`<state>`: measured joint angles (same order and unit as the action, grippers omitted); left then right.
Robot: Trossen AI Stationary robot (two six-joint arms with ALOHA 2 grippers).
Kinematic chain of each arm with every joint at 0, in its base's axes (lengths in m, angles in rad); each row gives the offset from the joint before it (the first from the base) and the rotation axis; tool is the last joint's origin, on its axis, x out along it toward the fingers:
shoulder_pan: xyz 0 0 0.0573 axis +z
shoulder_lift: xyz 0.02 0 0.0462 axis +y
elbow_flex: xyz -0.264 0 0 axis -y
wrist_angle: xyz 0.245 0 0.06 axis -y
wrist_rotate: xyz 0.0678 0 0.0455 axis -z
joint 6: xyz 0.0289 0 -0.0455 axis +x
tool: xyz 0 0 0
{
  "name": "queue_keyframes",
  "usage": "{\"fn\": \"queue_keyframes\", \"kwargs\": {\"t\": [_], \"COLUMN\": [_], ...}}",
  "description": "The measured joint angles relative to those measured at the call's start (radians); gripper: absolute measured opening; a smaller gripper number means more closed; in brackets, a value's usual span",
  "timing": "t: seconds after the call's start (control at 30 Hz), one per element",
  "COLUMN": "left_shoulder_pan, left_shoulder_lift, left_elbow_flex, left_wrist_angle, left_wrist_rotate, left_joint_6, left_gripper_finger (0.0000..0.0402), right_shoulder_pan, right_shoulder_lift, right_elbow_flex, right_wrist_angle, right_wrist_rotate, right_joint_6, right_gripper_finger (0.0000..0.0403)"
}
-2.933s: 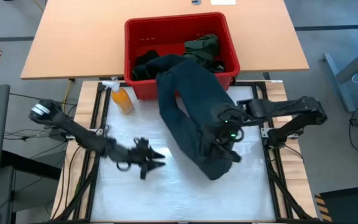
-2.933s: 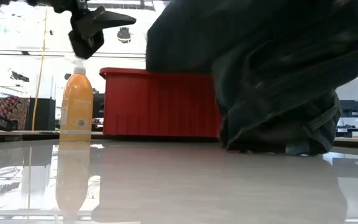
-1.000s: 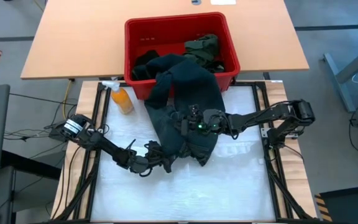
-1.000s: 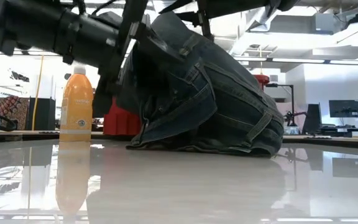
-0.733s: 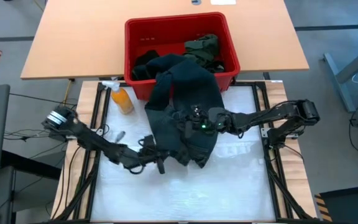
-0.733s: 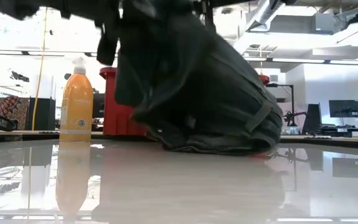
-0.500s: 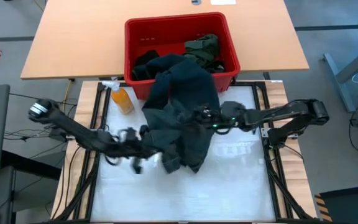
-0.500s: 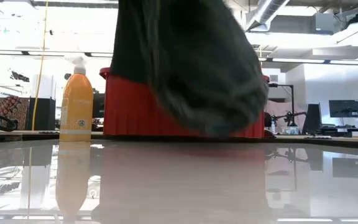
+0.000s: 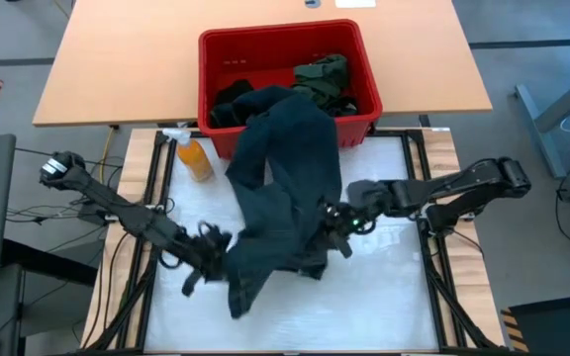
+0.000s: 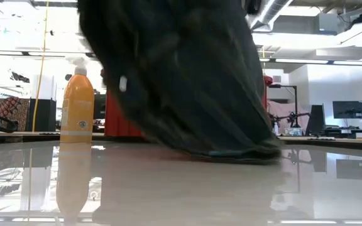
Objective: Fold Laundry from Bin
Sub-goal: Remove the dark blue pants from the red bin
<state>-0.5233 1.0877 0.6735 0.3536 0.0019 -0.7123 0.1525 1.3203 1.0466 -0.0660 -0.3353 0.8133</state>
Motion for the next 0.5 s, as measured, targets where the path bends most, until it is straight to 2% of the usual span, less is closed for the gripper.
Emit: {"fn": "queue_keyframes", "kwargs": {"t": [0.17, 0.3, 0.43, 0.5], "left_shoulder_pan": [-0.054, -0.086, -0.116, -0.120], "left_shoulder_lift": [0.063, 0.055, 0.040, 0.040], "left_elbow_flex": [0.000, 0.000, 0.001, 0.001], "left_wrist_angle": [0.012, 0.012, -0.090, -0.156], "left_wrist_rotate": [0.078, 0.067, -0.028, -0.079], "left_joint_6": [-0.089, -0.101, -0.108, -0.123], "left_gripper_finger": [0.0005, 0.0005, 0.0005, 0.0005], "right_shoulder_pan": [-0.017, 0.047, 0.154, 0.198], "right_shoulder_lift": [0.009, 0.001, 0.004, 0.024], "right_elbow_flex": [0.000, -0.005, -0.082, -0.143], "right_wrist_angle": [-0.241, -0.411, -0.355, -0.247], "right_wrist_rotate": [0.044, 0.185, 0.321, 0.365], "right_joint_6": [-0.085, -0.097, -0.045, -0.011], "right_gripper_finger": [0.0098, 0.0102, 0.0102, 0.0102]}}
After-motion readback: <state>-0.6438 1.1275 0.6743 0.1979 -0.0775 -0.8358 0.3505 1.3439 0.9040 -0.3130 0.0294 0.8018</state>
